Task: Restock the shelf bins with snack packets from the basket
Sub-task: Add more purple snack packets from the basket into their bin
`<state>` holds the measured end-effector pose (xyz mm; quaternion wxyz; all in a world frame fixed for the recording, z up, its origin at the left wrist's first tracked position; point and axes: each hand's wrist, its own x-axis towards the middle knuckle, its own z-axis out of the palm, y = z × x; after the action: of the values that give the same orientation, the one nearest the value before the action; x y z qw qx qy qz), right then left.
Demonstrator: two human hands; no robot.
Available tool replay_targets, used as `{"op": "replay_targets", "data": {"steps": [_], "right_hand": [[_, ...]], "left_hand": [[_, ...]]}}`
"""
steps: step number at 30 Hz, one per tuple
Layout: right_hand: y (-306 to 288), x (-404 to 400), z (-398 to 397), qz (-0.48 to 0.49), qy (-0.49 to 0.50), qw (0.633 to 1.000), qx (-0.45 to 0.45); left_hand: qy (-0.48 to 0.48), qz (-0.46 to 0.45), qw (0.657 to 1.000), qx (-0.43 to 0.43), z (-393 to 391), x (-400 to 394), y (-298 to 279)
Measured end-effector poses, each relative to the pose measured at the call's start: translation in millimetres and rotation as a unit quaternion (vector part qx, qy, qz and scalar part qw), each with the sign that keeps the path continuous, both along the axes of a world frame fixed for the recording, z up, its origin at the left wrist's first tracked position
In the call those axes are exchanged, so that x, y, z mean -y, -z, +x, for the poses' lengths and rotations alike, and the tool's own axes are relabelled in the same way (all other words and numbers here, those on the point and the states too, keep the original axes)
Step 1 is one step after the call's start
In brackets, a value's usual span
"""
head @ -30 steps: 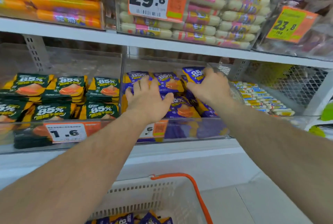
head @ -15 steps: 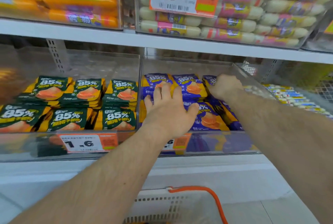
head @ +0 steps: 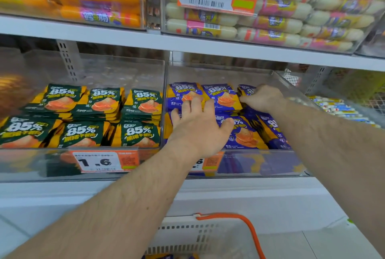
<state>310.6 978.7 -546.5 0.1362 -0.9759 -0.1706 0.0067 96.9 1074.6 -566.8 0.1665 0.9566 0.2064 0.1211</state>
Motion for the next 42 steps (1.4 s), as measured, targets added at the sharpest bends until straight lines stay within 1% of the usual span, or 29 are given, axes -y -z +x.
{"op": "replay_targets", "data": {"steps": [2, 3, 6, 8, 9, 11, 12, 14, 17, 19, 21, 22, 24, 25, 27, 30, 32, 34, 36, 39, 42], "right_hand": [[-5, 1, -3, 0.01, -0.001, 1.0, -0.015], [-7, 2, -6, 0.012, -0.003, 1.0, -0.007], [-14, 7, -27, 0.044, -0.011, 0.998, 0.049], [-15, 9, -51, 0.116, -0.02, 0.988, 0.102], [-15, 10, -68, 0.163, -0.024, 0.976, 0.141], [-14, 9, -105, 0.248, -0.045, 0.942, 0.223], [-13, 9, -125, 0.287, -0.063, 0.922, 0.253], [-6, 9, -160, 0.353, -0.1, 0.887, 0.282], [18, 10, -199, 0.421, -0.129, 0.852, 0.283], [40, 12, -216, 0.434, -0.151, 0.842, 0.283], [63, 11, -231, 0.439, -0.167, 0.84, 0.274], [74, 8, -238, 0.446, -0.17, 0.839, 0.261], [99, 2, -251, 0.453, -0.161, 0.846, 0.231], [113, -1, -257, 0.45, -0.145, 0.855, 0.213], [146, -2, -267, 0.425, -0.108, 0.885, 0.154], [203, 15, -275, 0.324, -0.087, 0.942, -0.004], [243, 35, -278, 0.226, -0.072, 0.965, -0.117], [278, 55, -284, 0.15, -0.04, 0.961, -0.227], [307, 73, -290, 0.089, -0.015, 0.946, -0.313], [336, 89, -298, -0.015, -0.029, 0.928, -0.372], [353, 88, -304, -0.052, -0.03, 0.906, -0.418]], "left_hand": [[0.003, 0.006, 1.0, -0.001, -1, 1, 0], [0.006, 0.012, 1.0, 0.003, -1, 1, -1], [0.013, 0.047, 0.998, 0.029, -4, 4, -2], [0.022, 0.071, 0.995, 0.07, -10, 7, -5], [0.029, 0.079, 0.991, 0.1, -15, 10, -7], [0.043, 0.088, 0.98, 0.173, -30, 19, -10], [0.051, 0.09, 0.973, 0.206, -39, 23, -11], [0.065, 0.092, 0.963, 0.247, -62, 31, -7], [0.093, 0.088, 0.962, 0.242, -99, 30, 9], [0.124, 0.089, 0.966, 0.209, -118, 23, 24], [0.149, 0.091, 0.971, 0.163, -133, 15, 40], [0.152, 0.085, 0.976, 0.133, -139, 13, 47], [0.138, 0.05, 0.988, 0.048, -151, 15, 61], [0.126, 0.033, 0.991, 0.003, -155, 18, 67], [0.117, 0.032, 0.989, -0.088, -161, 22, 81], [0.134, 0.036, 0.969, -0.205, -168, 21, 100], [0.157, 0.021, 0.957, -0.245, -171, 18, 112], [0.167, -0.025, 0.949, -0.266, -171, 19, 119], [0.171, -0.033, 0.942, -0.287, -168, 22, 126], [0.193, -0.018, 0.93, -0.312, -166, 21, 138], [0.207, -0.016, 0.912, -0.353, -163, 17, 146]]}}
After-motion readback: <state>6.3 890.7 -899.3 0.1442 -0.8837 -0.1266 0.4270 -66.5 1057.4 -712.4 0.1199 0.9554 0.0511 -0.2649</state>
